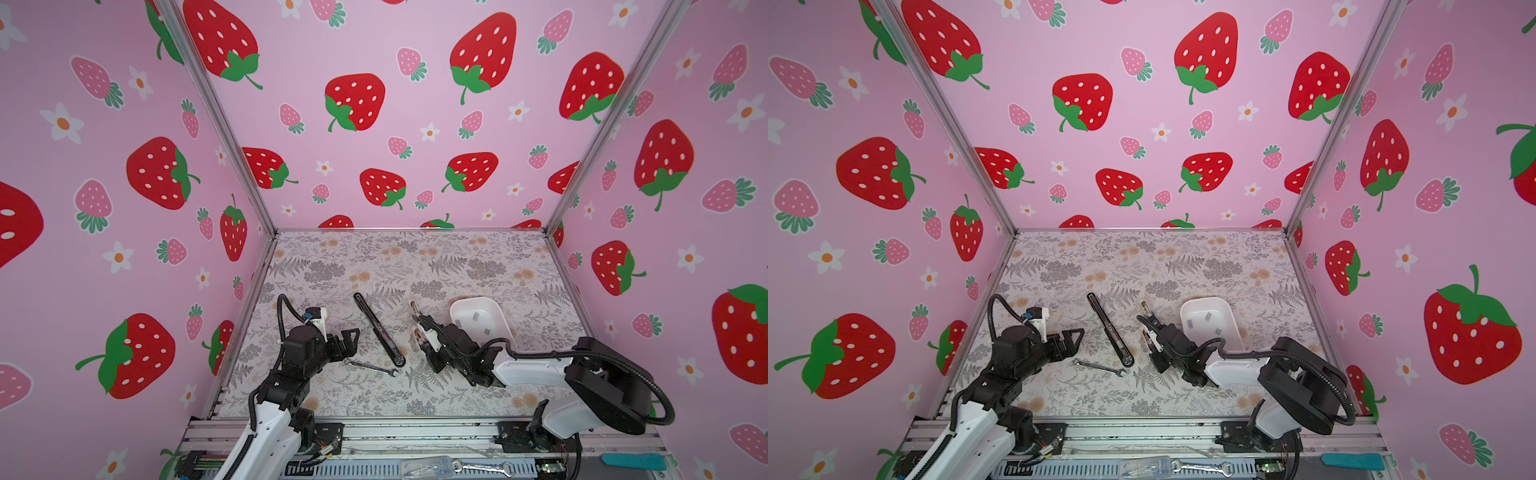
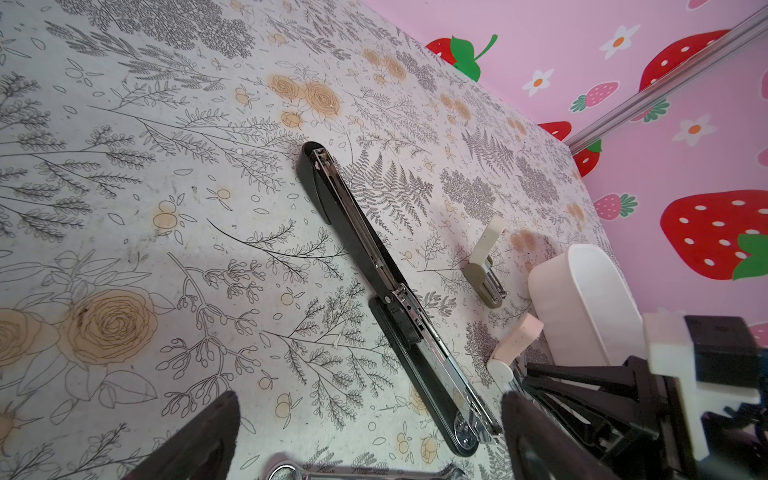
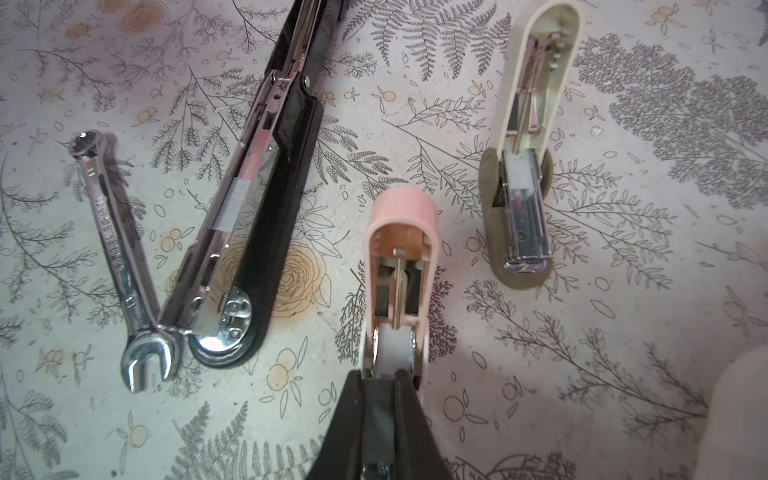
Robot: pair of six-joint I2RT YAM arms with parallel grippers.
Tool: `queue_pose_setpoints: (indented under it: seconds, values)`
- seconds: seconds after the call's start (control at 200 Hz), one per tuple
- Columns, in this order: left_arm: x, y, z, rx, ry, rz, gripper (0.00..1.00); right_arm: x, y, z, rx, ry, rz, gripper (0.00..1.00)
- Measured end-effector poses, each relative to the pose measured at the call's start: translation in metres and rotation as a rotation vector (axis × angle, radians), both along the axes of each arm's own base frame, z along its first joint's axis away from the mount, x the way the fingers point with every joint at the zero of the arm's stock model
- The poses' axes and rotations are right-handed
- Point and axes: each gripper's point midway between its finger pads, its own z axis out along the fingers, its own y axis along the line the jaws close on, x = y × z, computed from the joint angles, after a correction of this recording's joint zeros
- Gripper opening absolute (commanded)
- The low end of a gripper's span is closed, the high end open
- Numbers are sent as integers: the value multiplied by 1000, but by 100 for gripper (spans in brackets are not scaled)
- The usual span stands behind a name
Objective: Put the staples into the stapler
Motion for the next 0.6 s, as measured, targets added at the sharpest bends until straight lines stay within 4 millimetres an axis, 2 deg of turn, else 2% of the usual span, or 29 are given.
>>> queue_pose_setpoints:
  seconds: [0.6]
  values:
    - [0,0,0,0,1,0,99,1,-1,0,-3,-5,-6,6]
